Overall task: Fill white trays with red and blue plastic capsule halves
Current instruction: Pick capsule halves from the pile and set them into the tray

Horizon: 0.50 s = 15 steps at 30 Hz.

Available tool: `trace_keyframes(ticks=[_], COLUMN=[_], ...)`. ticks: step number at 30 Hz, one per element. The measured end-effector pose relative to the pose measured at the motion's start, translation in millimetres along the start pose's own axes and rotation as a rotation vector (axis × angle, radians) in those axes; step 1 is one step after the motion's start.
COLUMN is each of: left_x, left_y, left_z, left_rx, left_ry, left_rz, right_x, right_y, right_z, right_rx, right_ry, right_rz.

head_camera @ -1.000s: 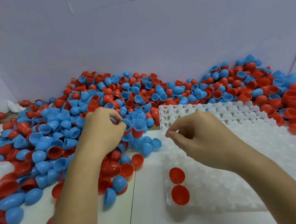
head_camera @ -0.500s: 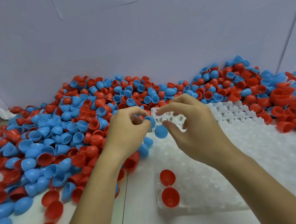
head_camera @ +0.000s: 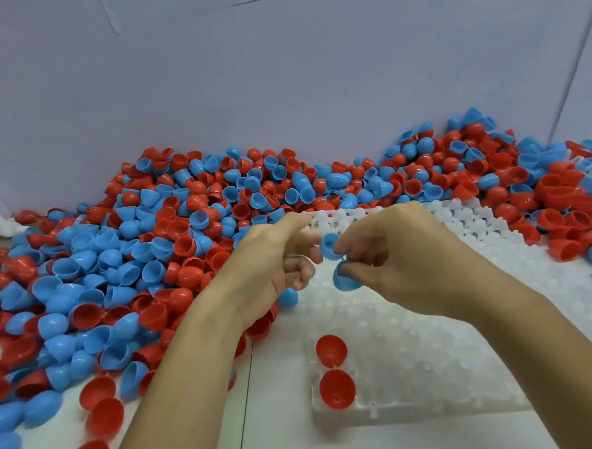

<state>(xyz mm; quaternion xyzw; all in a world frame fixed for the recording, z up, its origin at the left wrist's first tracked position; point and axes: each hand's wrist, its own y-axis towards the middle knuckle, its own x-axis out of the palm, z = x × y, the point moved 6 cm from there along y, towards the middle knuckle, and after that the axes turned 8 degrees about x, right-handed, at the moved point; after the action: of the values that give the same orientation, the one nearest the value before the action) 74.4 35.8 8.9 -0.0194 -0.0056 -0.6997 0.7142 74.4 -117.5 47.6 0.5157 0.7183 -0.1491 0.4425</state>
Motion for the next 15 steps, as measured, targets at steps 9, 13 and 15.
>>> trace_keyframes(ticks=[9, 13, 15], left_x=[-60.2, -66.5, -59.6], left_y=[2.7, 0.4, -0.5], left_z=[13.8, 19.8, 20.8], left_rx=[0.182, 0.281, 0.332], left_ry=[-0.010, 0.357, 0.646], left_rz=[0.373, 0.396, 0.332], right_x=[13.8, 24.1, 26.7], right_y=[-24.1, -28.8, -31.7], right_z=[1.7, -2.0, -2.2], right_rx=[0.242, 0.270, 0.265], right_ry=[-0.237, -0.300, -0.311], right_rz=[-0.484, -0.522, -0.536])
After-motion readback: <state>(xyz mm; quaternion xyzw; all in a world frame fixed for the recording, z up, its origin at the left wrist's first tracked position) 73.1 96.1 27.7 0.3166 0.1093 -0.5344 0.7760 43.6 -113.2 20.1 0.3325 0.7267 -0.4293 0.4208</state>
